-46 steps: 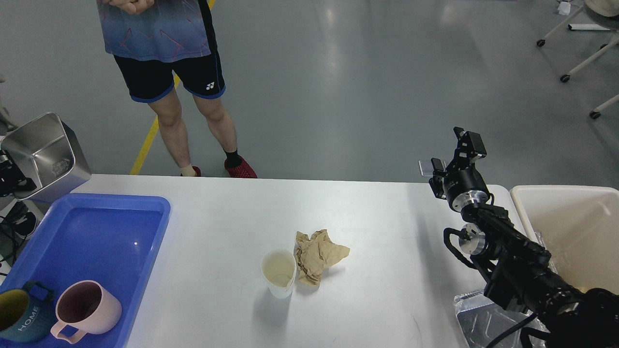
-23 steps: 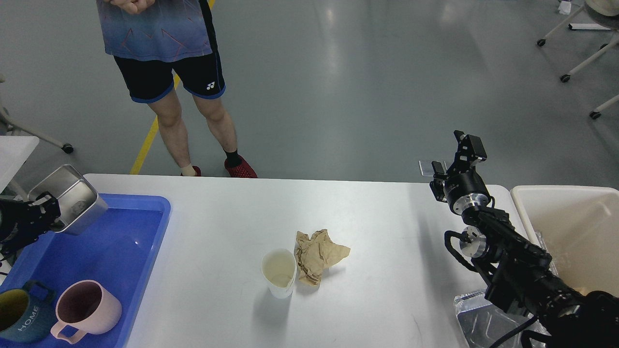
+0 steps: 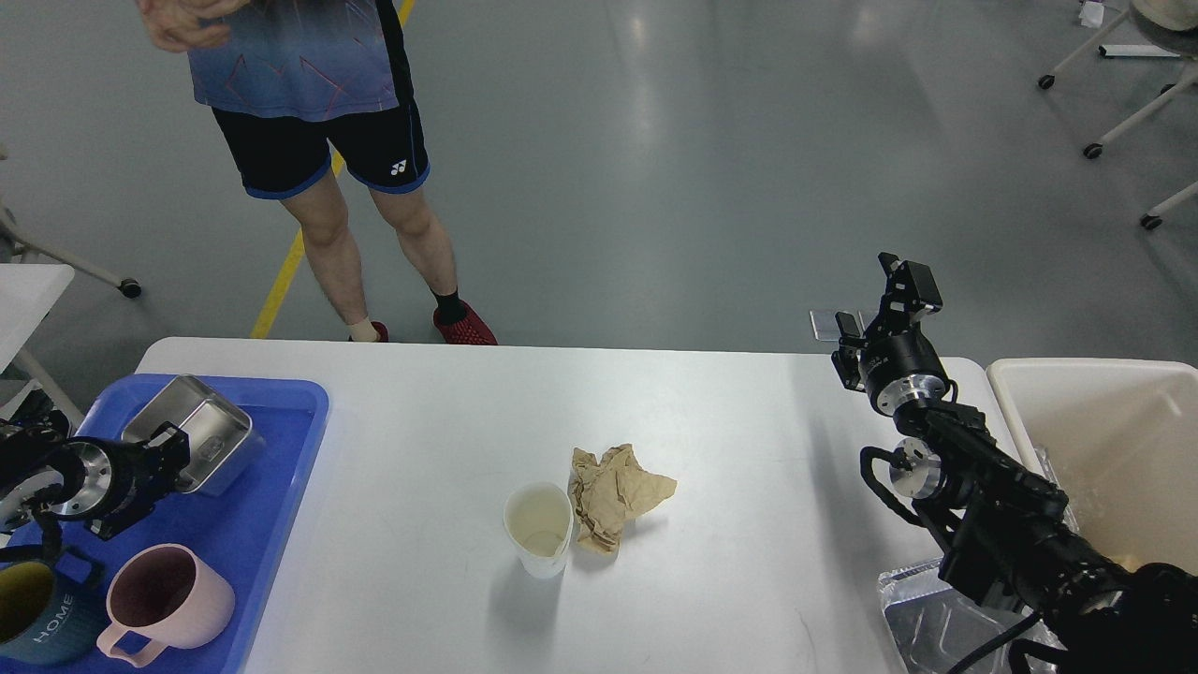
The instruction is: Tidy desktop
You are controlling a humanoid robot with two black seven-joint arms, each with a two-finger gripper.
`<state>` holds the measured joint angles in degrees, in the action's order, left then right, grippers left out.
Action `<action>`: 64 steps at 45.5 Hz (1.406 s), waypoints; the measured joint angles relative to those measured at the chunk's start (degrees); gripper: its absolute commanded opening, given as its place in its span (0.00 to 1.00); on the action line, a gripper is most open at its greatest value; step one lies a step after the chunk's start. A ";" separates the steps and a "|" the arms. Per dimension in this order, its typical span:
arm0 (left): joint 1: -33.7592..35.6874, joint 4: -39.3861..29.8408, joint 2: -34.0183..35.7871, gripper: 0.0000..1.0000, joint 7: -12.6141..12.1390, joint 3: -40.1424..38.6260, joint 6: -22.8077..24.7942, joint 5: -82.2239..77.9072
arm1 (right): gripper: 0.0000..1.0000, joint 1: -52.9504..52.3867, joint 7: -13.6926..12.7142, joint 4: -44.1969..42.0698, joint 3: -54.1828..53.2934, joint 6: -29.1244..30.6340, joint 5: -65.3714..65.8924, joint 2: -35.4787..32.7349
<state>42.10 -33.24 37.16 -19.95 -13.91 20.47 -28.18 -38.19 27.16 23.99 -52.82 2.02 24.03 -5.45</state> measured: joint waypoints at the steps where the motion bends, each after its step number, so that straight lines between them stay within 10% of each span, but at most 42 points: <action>1: -0.05 0.13 -0.10 0.13 0.00 0.00 -0.03 0.00 | 1.00 0.00 0.00 0.00 0.00 0.00 0.00 -0.01; 15: -0.31 0.46 -0.39 0.79 0.15 -0.28 -2.61 0.15 | 1.00 0.00 0.00 0.00 0.00 0.00 -0.03 0.06; 36: 2.23 -4.38 1.66 0.89 -0.14 -0.88 -2.20 0.14 | 1.00 -0.17 0.00 0.00 0.00 -0.17 -0.04 0.01; 64: 13.12 -49.84 27.61 0.89 0.38 -4.67 -1.74 0.01 | 1.00 -0.27 0.01 0.00 0.00 -0.29 -0.03 0.18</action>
<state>55.22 -83.08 64.77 -19.57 -18.57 18.73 -28.18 -38.46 27.17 24.00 -52.82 1.73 24.00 -5.28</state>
